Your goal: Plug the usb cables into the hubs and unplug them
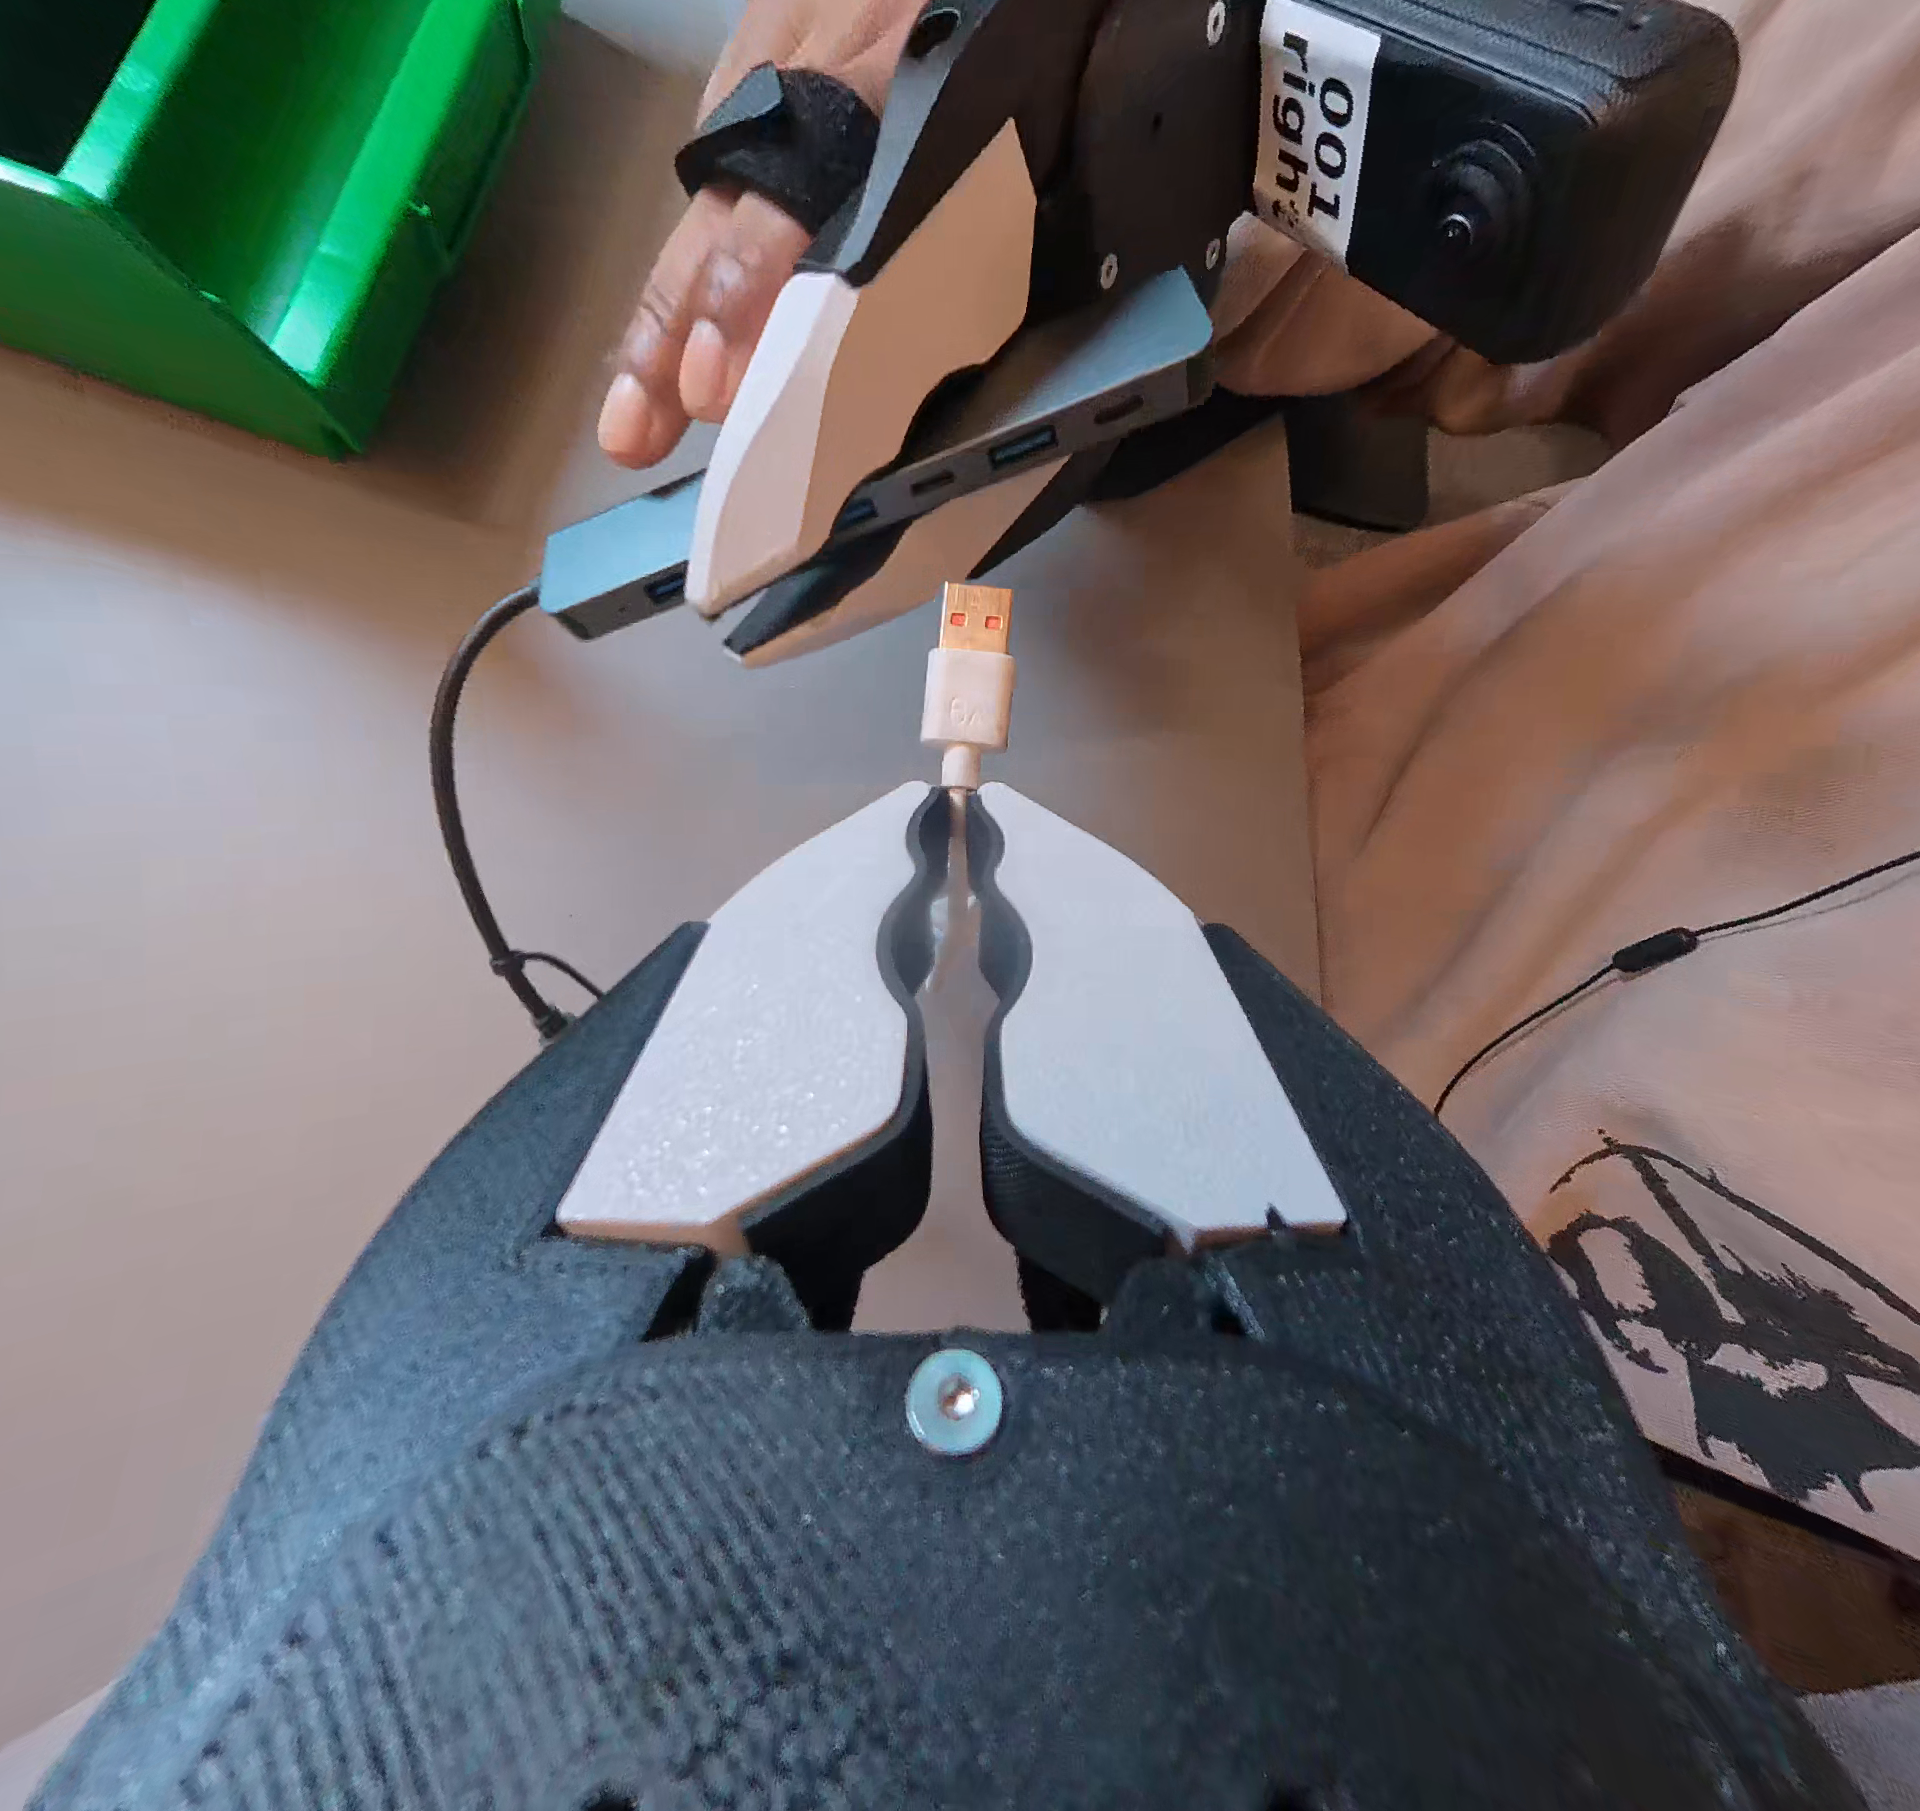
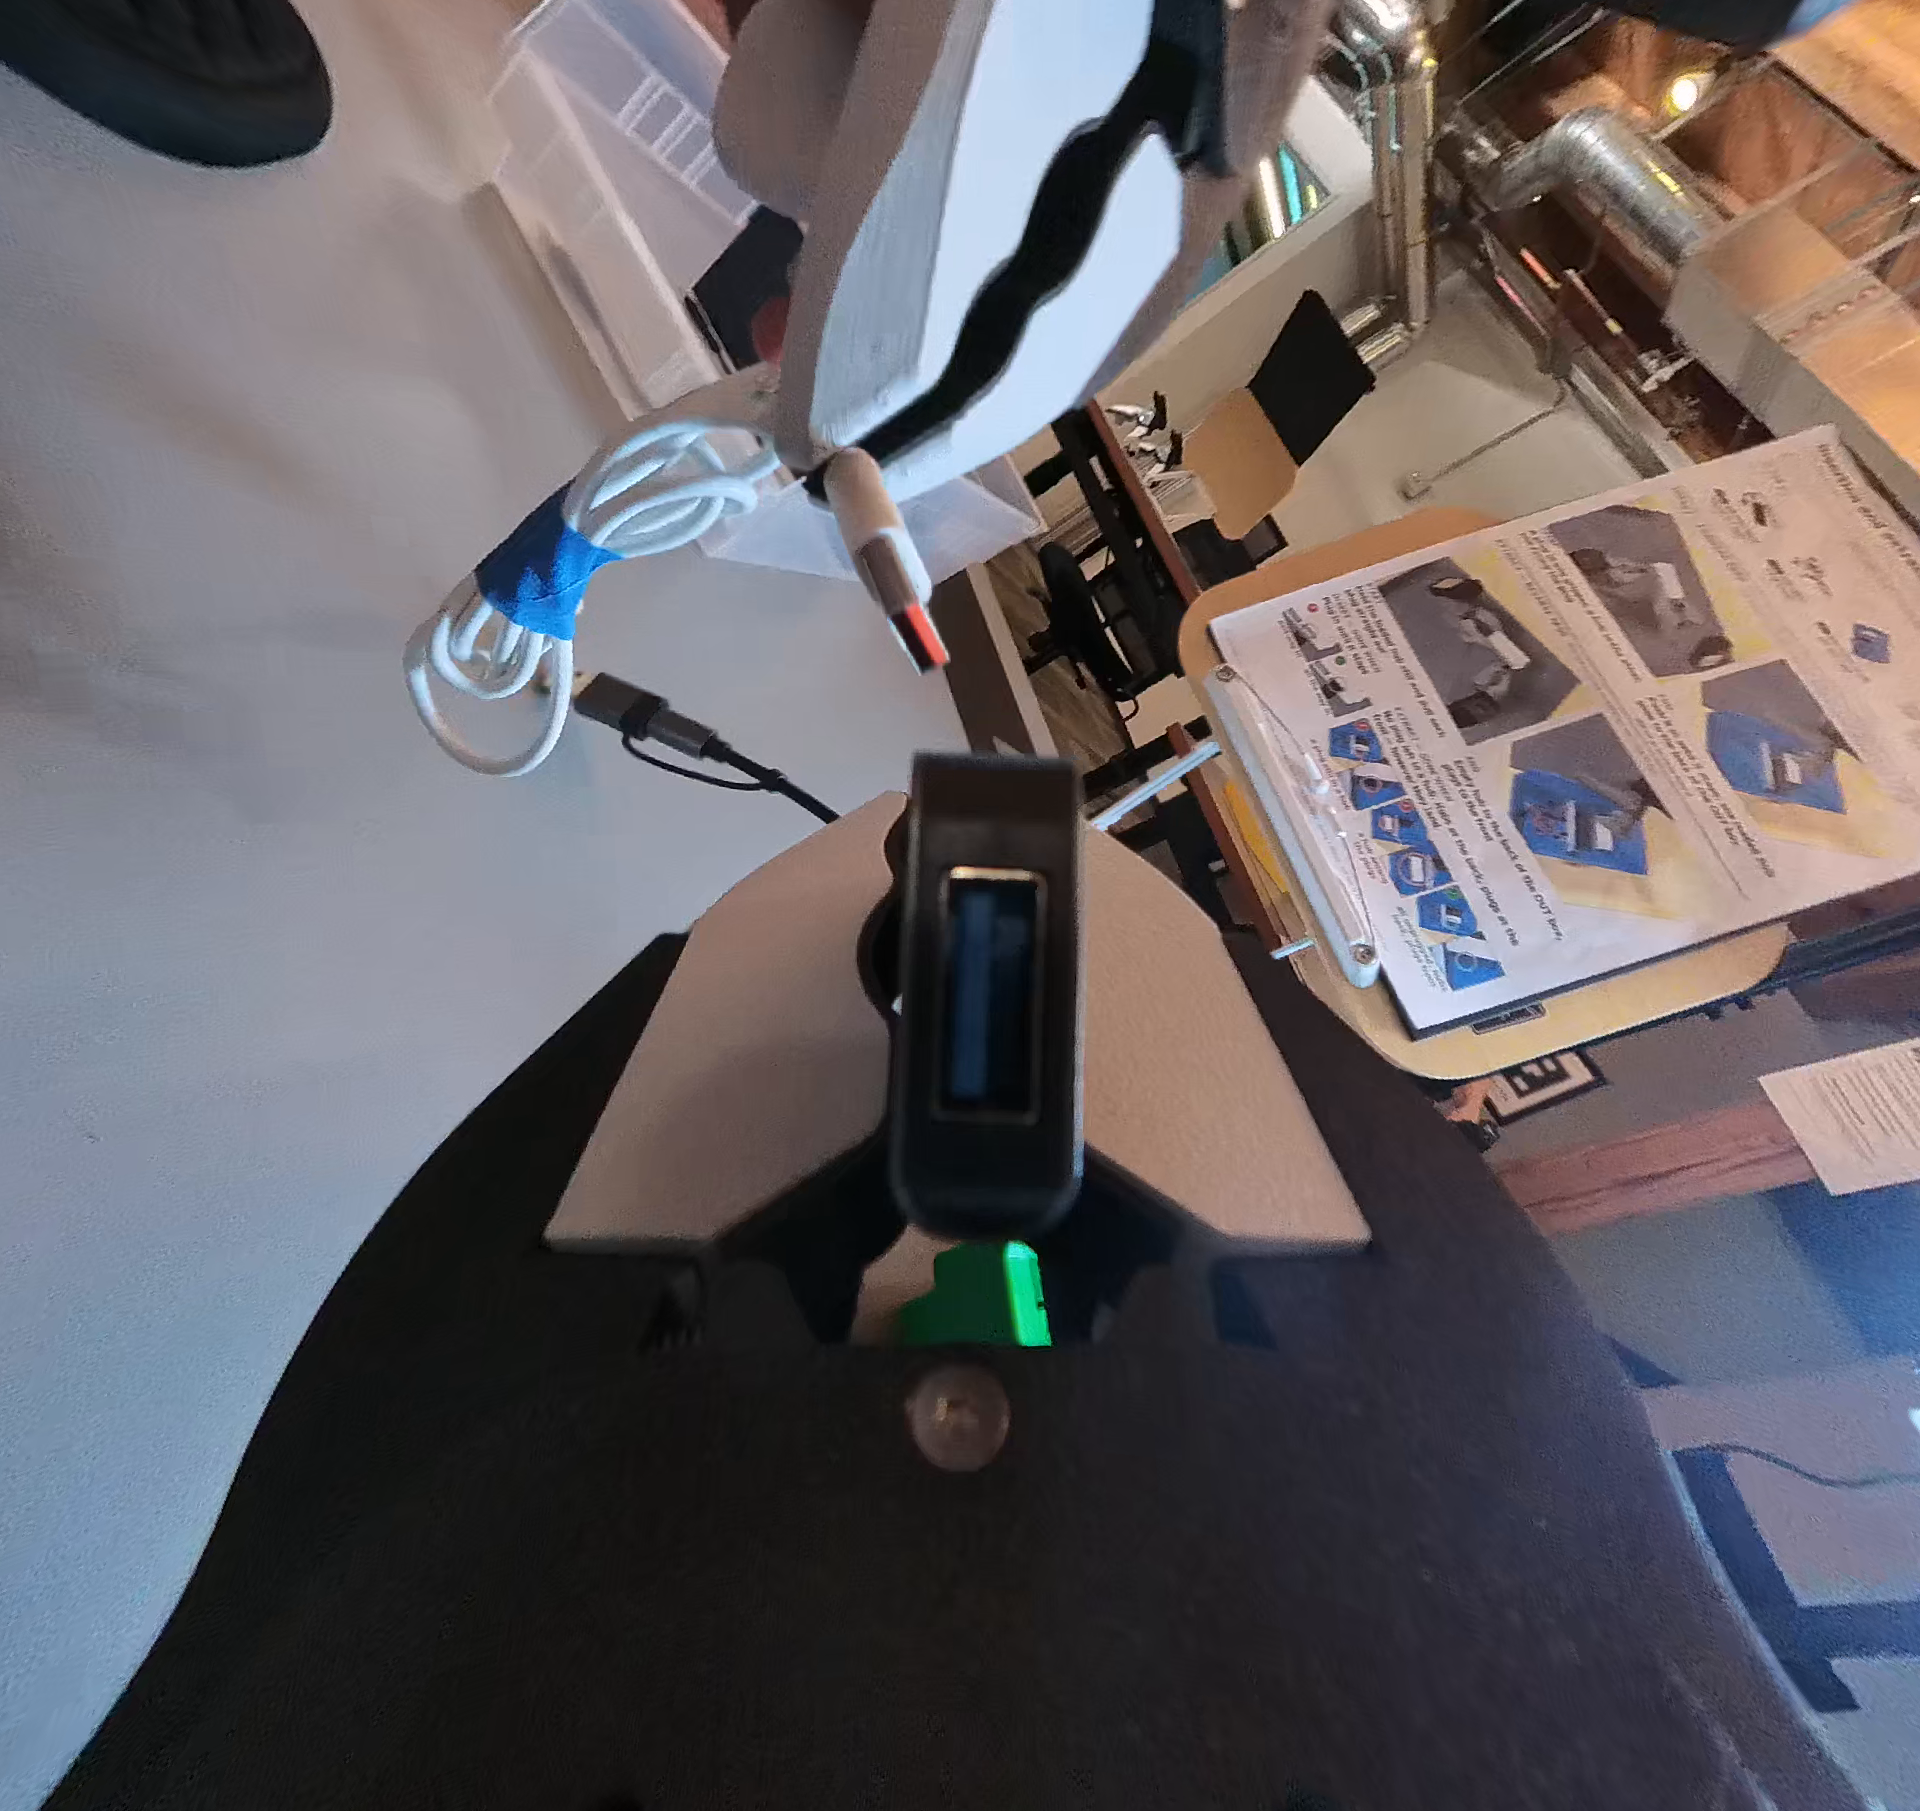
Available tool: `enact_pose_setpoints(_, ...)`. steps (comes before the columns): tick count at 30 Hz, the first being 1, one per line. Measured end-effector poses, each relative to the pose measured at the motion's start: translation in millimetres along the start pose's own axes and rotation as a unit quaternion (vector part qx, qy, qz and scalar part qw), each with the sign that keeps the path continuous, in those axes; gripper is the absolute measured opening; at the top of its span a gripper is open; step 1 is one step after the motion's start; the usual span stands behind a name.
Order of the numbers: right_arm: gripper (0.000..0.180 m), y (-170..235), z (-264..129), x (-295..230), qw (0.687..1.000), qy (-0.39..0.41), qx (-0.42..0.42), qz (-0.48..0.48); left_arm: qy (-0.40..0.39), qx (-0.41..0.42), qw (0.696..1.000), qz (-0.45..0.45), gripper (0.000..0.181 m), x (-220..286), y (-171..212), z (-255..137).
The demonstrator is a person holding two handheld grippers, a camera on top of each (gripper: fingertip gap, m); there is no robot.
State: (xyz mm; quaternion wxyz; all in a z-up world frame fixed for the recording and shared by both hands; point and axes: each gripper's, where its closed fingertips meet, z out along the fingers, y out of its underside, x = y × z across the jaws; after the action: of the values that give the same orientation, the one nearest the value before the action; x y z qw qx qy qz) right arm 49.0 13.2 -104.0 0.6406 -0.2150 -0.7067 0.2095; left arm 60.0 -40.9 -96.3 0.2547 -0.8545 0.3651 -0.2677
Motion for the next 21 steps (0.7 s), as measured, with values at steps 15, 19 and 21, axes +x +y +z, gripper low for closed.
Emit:
enact_pose_setpoints(15, 0.012, 15.5, 9.2, -15.1, 0.994, 0.004, -0.058, -0.097, 0.026, -0.073, 0.996, -0.042, 0.004, 2.3, 0.0, 24.9)
enact_pose_setpoints(19, 0.012, 15.1, 10.6, -17.3, 0.989, 0.009, -0.069, -0.129, 0.021, -0.094, 0.994, -0.050, 0.004, -0.1, 5.2, 24.5)
enact_pose_setpoints(21, 0.012, 15.1, 12.0, -18.6, 0.987, 0.011, -0.074, -0.142, 0.014, -0.103, 0.993, -0.054, 0.004, -2.8, 7.6, 24.5)
